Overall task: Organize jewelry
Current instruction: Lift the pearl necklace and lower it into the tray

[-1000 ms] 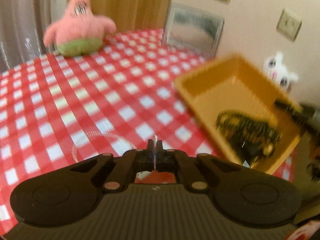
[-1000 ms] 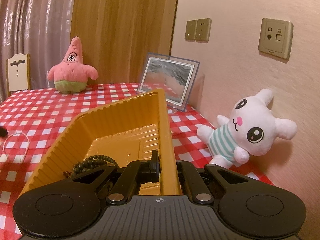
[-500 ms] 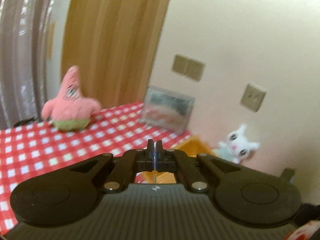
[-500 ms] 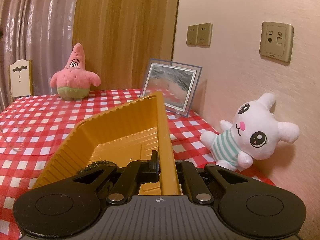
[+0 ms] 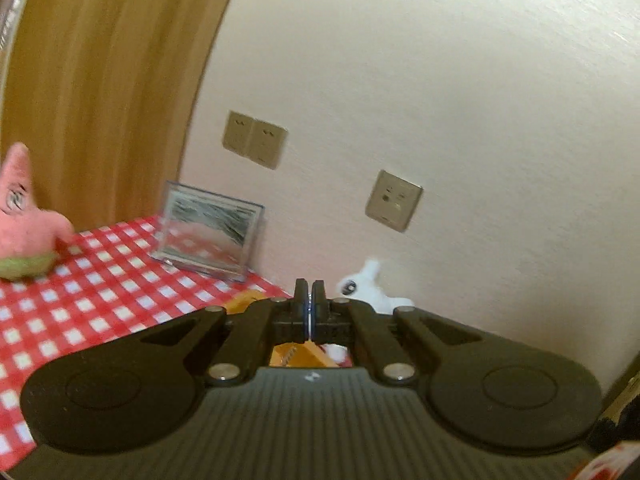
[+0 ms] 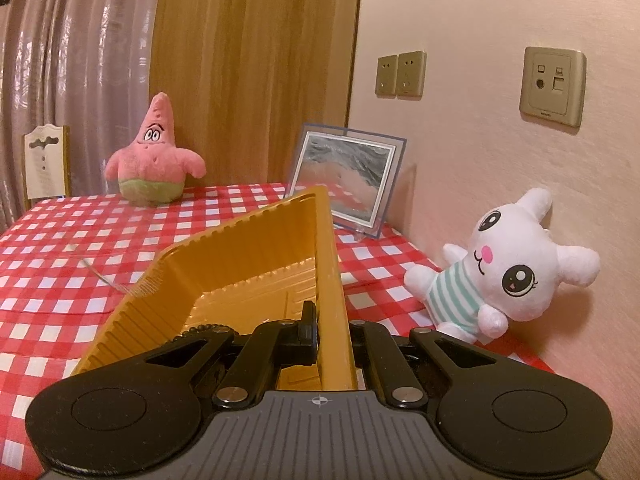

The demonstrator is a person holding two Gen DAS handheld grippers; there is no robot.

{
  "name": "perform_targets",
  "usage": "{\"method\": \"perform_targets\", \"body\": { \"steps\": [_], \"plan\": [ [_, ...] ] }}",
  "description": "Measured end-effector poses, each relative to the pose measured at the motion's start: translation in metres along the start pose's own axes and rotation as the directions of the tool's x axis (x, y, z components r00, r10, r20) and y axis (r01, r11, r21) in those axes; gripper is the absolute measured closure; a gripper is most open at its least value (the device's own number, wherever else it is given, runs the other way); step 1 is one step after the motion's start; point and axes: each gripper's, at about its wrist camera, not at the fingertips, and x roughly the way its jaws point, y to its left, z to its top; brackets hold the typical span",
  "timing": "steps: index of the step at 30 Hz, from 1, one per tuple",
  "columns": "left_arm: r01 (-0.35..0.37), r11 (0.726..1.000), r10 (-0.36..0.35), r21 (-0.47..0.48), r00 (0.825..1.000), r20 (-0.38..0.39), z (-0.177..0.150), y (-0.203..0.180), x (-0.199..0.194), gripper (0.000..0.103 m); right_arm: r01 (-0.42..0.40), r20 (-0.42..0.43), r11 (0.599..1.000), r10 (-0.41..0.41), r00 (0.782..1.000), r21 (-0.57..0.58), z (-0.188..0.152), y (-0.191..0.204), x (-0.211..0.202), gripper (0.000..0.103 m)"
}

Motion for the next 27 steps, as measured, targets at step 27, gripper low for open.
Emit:
{"method": "perform_targets", "body": {
  "steps": [27],
  "plan": [
    [-0.132, 0.984, 0.097, -0.119, 0.960, -0.261, -0.087, 0.024, 0.086, 0.086, -0.007, -0.011, 1.000, 0.008, 1.000, 0.018, -0.007, -0.006, 0.001, 0.099]
  ]
}}
